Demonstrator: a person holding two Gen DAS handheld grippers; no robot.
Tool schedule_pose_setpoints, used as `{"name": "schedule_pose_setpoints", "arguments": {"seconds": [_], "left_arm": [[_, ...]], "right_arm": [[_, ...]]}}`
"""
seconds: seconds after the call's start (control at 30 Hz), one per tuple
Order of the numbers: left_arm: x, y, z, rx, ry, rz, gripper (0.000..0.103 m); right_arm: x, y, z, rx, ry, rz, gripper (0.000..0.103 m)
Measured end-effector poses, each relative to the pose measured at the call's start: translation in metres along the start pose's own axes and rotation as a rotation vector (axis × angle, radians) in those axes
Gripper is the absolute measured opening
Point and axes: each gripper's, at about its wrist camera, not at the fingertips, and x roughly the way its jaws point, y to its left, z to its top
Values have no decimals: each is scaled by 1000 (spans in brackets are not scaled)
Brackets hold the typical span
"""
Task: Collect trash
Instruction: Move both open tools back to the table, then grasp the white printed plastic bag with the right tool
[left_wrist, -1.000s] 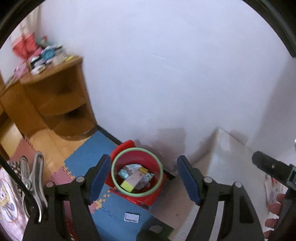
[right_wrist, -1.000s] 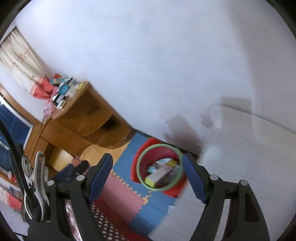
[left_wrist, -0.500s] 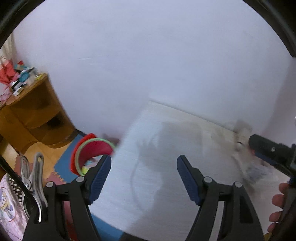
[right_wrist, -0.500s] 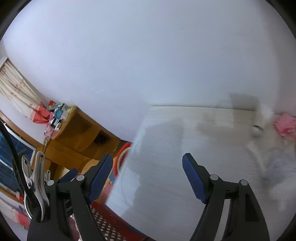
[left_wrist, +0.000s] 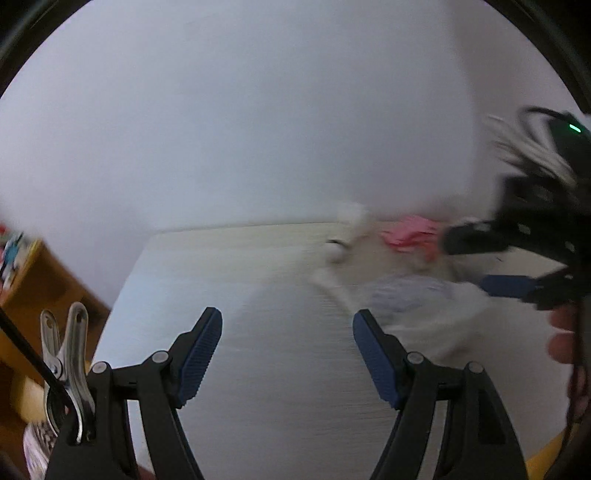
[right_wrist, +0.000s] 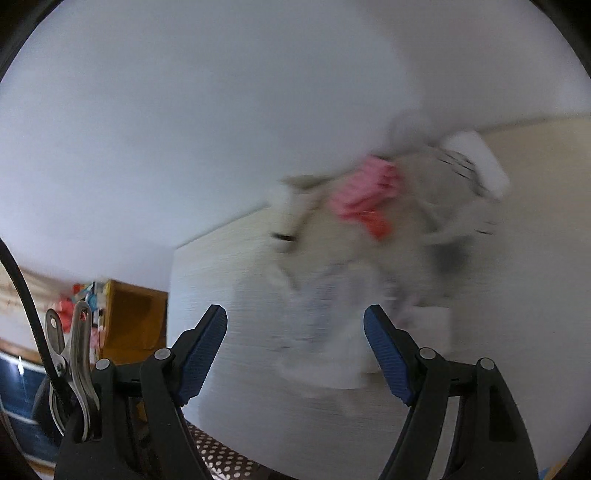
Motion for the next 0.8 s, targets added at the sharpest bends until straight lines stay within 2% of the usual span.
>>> {"name": "schedule_pose_setpoints", "arguments": {"seconds": [0.17, 0.23, 0.27, 0.3, 0.33, 0.37, 0.4, 0.43, 0.47, 0.5, 0.53, 0.57, 0.67, 0.8], "left_arm": [[16, -42, -3, 62, -46, -15, 77], [26, -51, 1, 75, -55, -13, 77], [31, -53, 3, 79, -54, -23, 77], [38, -55, 6, 85, -51, -41, 74], [43, -55, 9, 88, -44, -65, 54], [47, -54, 12, 85, -31, -88, 21], [51, -50, 15, 73, -10, -110, 10], [53, -48, 16, 58, 4, -136, 7], [53, -45, 15, 48, 10, -154, 3], [53, -41, 16, 45, 11, -159, 1], [51, -38, 15, 41, 6, -157, 0], [47, -31, 16, 32, -3, -161, 0], [34, -13, 21, 14, -36, -159, 0], [24, 9, 28, 3, -75, -164, 0]], "right_arm": [[23, -32, 6, 102, 81, 98, 79], [35, -39, 8, 127, 116, 122, 77], [40, -40, 8, 135, 128, 142, 72], [42, -45, 9, 147, 140, 165, 70], [45, -49, 9, 156, 153, 179, 70], [47, -51, 10, 157, 162, 182, 68], [50, -50, 11, 153, 171, 185, 61], [51, -49, 11, 146, 174, 192, 57], [52, -47, 11, 136, 173, 202, 47], [51, -45, 11, 130, 165, 200, 31], [50, -42, 9, 121, 155, 197, 22], [47, -38, 9, 109, 139, 186, 8], [35, -17, 10, 41, 104, 168, 5], [21, 26, 10, -61, 73, 186, 3]]}}
